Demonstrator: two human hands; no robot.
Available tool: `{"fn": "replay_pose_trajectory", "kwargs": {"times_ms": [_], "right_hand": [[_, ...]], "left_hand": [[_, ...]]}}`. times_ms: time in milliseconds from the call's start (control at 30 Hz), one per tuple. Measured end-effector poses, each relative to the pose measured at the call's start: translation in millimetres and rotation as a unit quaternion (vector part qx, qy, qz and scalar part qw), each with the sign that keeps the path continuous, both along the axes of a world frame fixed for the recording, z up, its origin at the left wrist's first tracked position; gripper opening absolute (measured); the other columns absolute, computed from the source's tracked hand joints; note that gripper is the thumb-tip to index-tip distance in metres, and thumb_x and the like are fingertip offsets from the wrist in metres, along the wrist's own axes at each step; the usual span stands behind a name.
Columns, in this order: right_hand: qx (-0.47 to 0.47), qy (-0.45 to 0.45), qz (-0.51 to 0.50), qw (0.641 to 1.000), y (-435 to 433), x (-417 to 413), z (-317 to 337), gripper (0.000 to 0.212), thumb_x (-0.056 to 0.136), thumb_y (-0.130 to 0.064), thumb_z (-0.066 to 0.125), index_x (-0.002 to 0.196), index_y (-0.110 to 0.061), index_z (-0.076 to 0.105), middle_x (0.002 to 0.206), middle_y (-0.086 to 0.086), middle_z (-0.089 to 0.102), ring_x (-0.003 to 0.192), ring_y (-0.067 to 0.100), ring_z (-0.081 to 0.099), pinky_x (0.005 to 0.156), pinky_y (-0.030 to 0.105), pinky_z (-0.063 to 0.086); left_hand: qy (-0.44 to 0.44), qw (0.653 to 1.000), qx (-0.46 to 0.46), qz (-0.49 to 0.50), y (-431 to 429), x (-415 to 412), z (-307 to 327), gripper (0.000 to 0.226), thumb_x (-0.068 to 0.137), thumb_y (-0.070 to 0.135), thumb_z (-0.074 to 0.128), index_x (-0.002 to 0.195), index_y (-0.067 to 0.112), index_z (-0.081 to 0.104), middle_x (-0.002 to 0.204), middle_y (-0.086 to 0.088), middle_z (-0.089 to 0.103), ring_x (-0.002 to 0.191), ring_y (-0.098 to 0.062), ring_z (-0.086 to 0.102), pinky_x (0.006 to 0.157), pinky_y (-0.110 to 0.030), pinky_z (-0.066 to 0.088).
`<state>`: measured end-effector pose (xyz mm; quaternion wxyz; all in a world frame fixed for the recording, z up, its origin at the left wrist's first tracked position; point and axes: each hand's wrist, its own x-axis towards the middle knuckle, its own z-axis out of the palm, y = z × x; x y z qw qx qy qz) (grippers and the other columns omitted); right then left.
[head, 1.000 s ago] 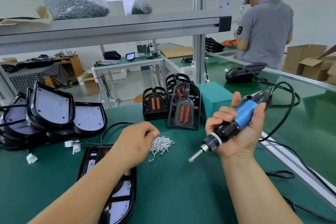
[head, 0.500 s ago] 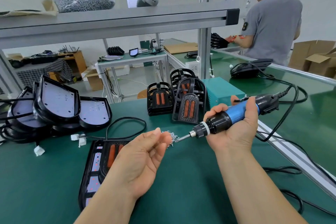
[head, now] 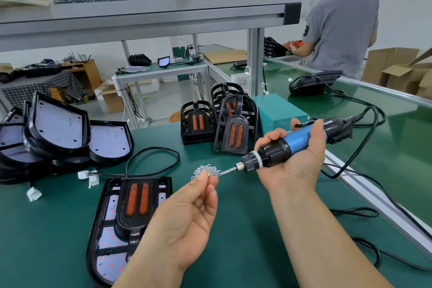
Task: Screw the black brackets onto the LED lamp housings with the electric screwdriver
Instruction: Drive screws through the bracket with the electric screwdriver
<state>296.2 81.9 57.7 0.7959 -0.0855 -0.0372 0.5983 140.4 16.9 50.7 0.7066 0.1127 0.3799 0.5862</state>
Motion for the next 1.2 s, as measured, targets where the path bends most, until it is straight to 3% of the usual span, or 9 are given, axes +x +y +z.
{"fn": "replay_pose_trajectory", "kwargs": {"times_ms": [867, 1067, 1200], "right_hand": [[0.034, -0.077, -0.032, 0.996, -6, -5, 5, 0.028, 0.086, -0.056, 0.062, 0.088, -0.028, 0.06, 0.063, 0.0, 0.052, 0.05, 0.016, 0.052, 0.055, 0.023, 0.046], [0.08, -0.105, -0.041, 0.99, -11, -8, 10, 0.025, 0.088, -0.052, 0.062, 0.085, -0.027, 0.061, 0.069, 0.002, 0.047, 0.059, 0.017, 0.048, 0.061, 0.025, 0.046], [0.115, -0.161, -0.063, 0.978, -12, -9, 12, 0.026, 0.091, -0.048, 0.055, 0.096, -0.022, 0.055, 0.057, 0.0, 0.054, 0.052, 0.014, 0.055, 0.059, 0.026, 0.051]], "left_hand": [[0.117, 0.993, 0.005, -0.01, -3, 4, -5, 0.025, 0.06, 0.017, 0.075, 0.08, 0.004, 0.068, 0.061, -0.006, 0.068, 0.045, -0.006, 0.06, 0.04, -0.017, 0.049], [0.124, 0.992, 0.013, -0.008, 2, 3, -9, 0.008, 0.081, 0.009, 0.071, 0.081, 0.003, 0.066, 0.061, -0.006, 0.068, 0.046, -0.005, 0.06, 0.041, -0.017, 0.05], [0.123, 0.992, 0.011, -0.002, 4, 3, -12, 0.008, 0.084, 0.008, 0.069, 0.079, 0.002, 0.066, 0.062, -0.006, 0.069, 0.046, -0.004, 0.06, 0.042, -0.016, 0.05]]}}
